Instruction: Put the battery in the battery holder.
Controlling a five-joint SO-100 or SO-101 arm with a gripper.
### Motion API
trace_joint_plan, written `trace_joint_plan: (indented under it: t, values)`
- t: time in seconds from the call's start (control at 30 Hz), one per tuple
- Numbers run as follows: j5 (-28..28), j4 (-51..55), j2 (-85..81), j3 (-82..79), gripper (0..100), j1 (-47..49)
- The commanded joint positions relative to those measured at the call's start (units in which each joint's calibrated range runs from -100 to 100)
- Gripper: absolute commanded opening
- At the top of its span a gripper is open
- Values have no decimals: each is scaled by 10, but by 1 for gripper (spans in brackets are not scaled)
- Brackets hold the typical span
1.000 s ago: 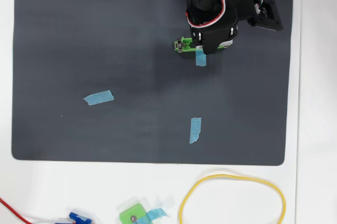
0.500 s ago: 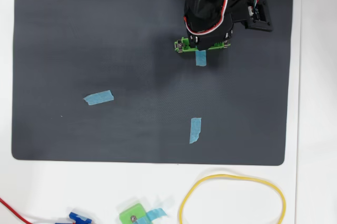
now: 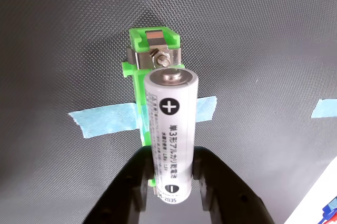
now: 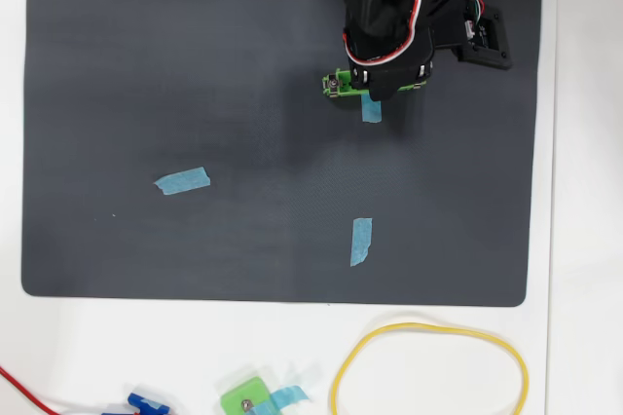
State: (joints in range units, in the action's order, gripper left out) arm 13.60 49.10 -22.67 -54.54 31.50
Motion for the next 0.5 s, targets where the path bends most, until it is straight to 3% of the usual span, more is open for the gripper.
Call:
trace_joint_plan:
  t: [0.0, 0.47]
  values:
    - [1, -9, 0, 5, 0, 0]
    - [0, -9, 1, 5, 0, -31]
